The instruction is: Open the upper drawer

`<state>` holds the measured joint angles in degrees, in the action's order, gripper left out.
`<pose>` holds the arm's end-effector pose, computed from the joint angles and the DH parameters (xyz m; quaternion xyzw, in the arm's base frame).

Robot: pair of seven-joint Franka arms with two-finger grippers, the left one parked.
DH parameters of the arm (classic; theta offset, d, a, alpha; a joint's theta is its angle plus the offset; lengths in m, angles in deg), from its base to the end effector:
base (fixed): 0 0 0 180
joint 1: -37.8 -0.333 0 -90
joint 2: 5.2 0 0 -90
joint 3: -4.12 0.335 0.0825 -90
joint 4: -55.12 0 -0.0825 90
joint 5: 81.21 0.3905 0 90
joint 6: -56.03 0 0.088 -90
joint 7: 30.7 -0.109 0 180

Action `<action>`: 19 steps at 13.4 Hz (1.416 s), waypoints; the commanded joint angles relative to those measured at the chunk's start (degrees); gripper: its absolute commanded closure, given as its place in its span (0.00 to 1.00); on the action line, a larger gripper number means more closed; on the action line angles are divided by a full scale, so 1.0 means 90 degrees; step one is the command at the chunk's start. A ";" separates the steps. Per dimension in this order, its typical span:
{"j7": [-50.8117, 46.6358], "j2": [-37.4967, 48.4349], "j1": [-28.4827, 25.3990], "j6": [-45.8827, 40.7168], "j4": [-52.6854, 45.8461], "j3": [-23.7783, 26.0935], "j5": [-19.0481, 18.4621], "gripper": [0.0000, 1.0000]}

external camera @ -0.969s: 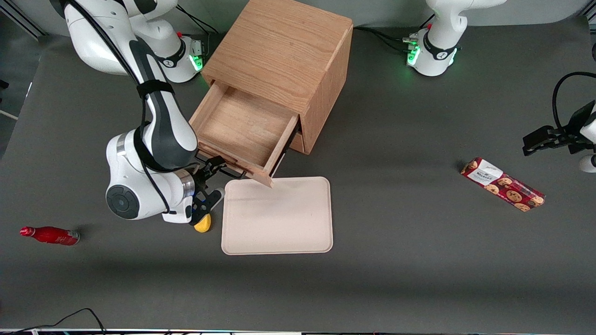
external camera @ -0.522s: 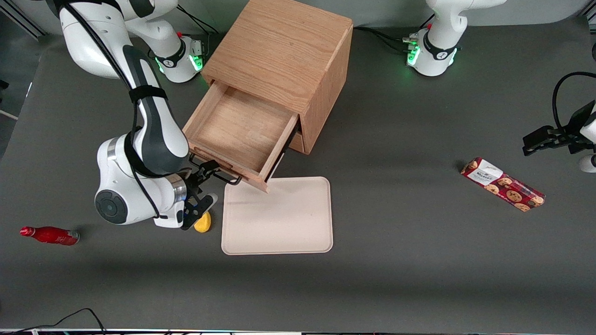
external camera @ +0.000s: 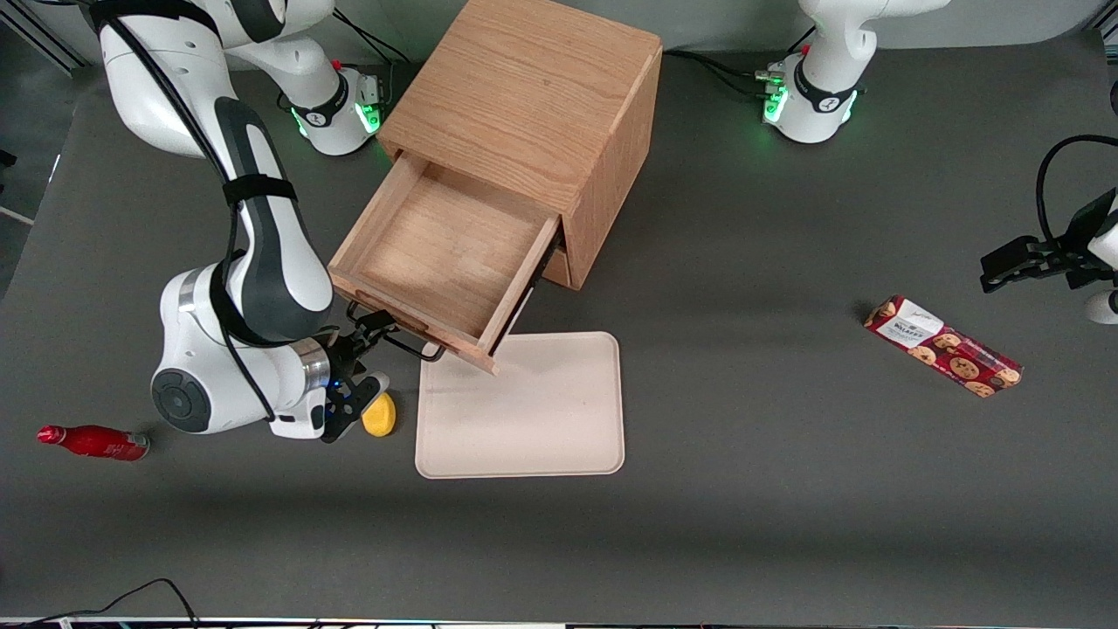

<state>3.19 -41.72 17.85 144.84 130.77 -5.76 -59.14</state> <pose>0.6745 0.1883 0.3553 -0.9107 -0.3375 0.1634 0.1731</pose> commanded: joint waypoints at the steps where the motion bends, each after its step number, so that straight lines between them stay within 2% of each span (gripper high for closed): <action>1: 0.0278 -0.0191 0.0078 -0.0151 -0.0270 -0.0016 -0.0148 0.00; 11: 0.0307 -0.0376 0.0439 -0.0200 -0.0544 0.0219 -0.0119 0.00; 14: 0.0268 0.0042 0.0332 -0.0190 -0.0612 0.0170 -0.0352 0.00; 16: 0.0209 0.0326 0.0244 -0.0200 -0.0603 0.0229 -0.0820 0.00; 19: 0.0209 0.0424 0.0244 -0.0200 -0.0603 0.0209 -0.0812 0.00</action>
<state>3.98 -38.90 20.30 143.46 124.80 -3.84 -65.44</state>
